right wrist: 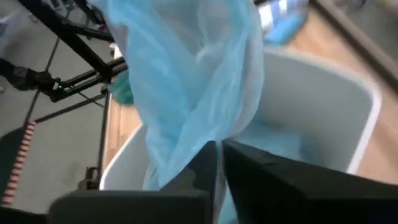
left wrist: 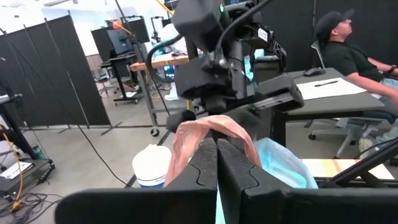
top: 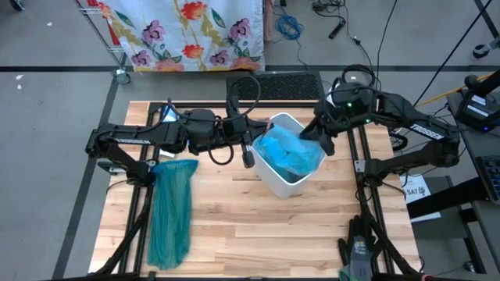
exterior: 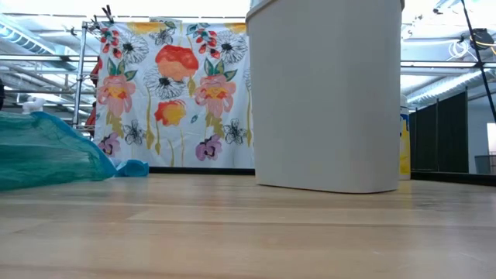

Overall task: Place trash/remove bag and relplace
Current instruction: Close the blue trash bag

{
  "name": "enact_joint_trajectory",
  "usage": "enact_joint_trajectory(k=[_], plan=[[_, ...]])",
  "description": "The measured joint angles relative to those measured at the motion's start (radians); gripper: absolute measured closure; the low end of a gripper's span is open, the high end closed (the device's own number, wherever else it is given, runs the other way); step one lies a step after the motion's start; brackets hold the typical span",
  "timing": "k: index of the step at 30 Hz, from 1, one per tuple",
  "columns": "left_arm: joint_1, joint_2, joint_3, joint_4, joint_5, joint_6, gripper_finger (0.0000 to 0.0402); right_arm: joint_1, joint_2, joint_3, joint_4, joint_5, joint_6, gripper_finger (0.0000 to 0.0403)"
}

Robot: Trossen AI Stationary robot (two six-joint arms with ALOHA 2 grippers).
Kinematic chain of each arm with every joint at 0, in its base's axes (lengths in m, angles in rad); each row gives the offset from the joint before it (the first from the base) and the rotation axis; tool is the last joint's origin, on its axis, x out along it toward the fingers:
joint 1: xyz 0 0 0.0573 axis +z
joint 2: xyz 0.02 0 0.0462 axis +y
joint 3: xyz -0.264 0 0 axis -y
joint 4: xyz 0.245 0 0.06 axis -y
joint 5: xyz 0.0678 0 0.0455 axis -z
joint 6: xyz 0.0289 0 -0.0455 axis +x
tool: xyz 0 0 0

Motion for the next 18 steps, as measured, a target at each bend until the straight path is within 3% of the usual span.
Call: enact_joint_trajectory(k=[4,11,18], plan=[[0.000,0.000,0.000,0.000,0.000,0.000,0.0402,-0.003,-0.002,0.000,0.064,0.048,-0.035,0.0398],[0.000,0.000,0.000,-0.004,0.000,0.000,0.0401,-0.036,-0.043,0.000,0.100,0.049,-0.063,0.0402],[0.000,0.000,0.000,-0.023,0.000,-0.001,0.0401,-0.039,-0.070,0.000,0.372,0.042,-0.094,0.0403]])
